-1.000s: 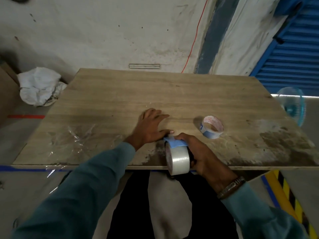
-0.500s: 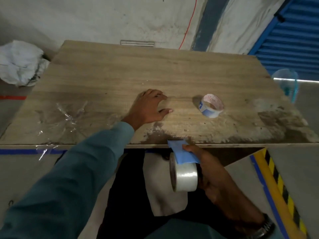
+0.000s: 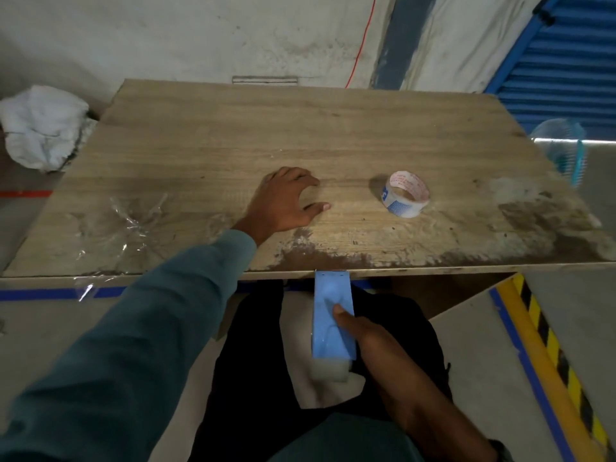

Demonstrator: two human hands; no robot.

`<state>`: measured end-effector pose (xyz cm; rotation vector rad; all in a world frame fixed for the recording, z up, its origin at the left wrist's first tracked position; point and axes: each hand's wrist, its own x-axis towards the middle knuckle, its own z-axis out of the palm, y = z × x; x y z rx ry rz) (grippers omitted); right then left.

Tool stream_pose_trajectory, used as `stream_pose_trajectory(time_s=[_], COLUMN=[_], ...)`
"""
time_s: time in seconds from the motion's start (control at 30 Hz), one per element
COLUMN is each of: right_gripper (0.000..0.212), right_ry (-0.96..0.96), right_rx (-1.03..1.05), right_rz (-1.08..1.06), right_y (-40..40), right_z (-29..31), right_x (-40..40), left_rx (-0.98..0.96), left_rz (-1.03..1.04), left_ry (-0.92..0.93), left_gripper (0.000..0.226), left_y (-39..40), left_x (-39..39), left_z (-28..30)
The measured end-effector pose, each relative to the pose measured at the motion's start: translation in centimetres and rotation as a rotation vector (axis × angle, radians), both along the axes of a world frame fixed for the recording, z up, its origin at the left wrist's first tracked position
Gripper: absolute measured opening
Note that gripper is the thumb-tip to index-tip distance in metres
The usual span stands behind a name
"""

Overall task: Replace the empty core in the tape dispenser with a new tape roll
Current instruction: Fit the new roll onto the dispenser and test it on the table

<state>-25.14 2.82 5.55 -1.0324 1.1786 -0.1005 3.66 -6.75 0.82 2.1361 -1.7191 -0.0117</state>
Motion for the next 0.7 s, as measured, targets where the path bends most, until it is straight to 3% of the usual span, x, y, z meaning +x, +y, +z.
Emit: stream_pose_trajectory(time_s=[0.13,0.23,0.5,0.63,0.7], right_gripper=[0.034,0.048,0.037,0.082,0.075], right_ry=[0.068,0.084,0.102,0.041,0.032], right_rx=[0.074,0.034,0.010,-0.032,-0.039], right_rz=[-0.041,-0.039,-0.027,0.028,0.046], right_y=[0.3,-0.1,-1.7,-1.3,-1.1], right_z=[-2.3,-4.0,-4.4,-5.0,-4.3], right_x=[-0.2,-0.2,0.3,-0.4,-0.8], left_rx=[0.009,0.013,0.007,-0.057,-0.095], left_rz=[-0.007,-0.008,-0.015,-0.001,-0.009], left_ry=[-0.021,-0.028,-0.056,-0.102,-0.124], left_gripper=[0.069,0.071,0.070,0.067,0.060], left_y=[0.0,0.1,0.0,0.5,0.6], left_x=[-0.2,-0.1,-0.3,-0.5,-0.8], left_z=[0.3,0.3,0.5,0.5,0.6])
